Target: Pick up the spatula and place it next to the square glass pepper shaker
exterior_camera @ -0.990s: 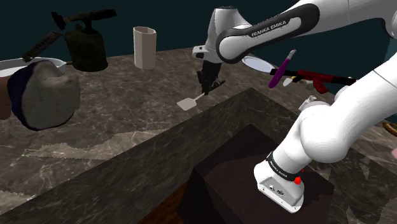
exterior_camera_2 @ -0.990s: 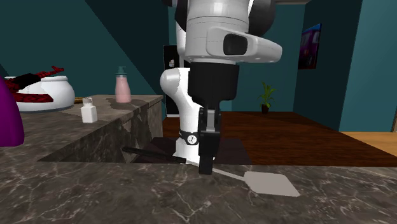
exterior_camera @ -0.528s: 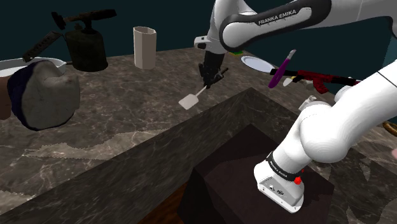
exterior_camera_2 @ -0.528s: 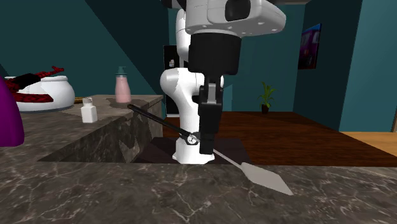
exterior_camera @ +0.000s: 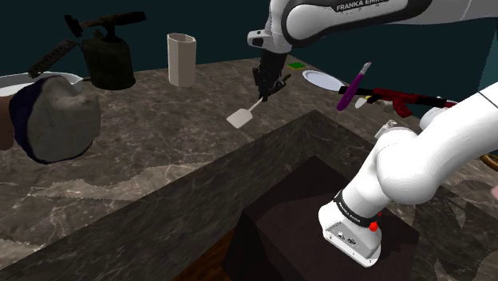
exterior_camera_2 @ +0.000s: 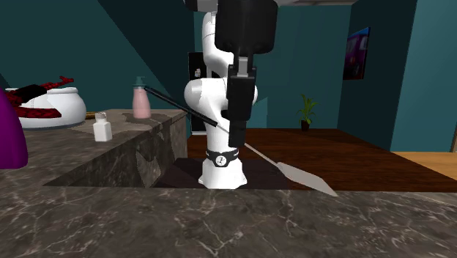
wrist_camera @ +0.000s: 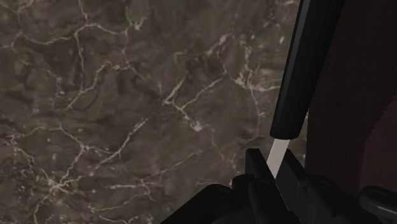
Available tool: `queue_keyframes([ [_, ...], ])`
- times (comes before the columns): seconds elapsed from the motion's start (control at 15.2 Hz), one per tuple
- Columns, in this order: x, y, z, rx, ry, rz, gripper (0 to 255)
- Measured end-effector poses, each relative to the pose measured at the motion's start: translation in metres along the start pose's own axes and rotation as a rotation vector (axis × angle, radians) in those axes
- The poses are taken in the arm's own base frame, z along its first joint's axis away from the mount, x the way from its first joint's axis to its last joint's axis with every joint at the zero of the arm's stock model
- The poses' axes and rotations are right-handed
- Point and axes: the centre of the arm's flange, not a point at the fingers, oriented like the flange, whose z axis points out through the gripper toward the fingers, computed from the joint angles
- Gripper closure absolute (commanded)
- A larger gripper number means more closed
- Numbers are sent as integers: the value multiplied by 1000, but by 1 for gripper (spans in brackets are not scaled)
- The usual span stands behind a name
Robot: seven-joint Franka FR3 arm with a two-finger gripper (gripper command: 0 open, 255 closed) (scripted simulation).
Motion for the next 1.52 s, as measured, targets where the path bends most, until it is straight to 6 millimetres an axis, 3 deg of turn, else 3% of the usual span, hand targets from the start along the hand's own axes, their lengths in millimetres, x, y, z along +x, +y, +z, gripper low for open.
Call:
queue_keyframes([
  [0.79,-4,1,-61,0,0,0,255],
  [1.06,-39,-10,-63,0,0,1,255],
  [1.52,-128,-37,-55,0,0,2,255],
])
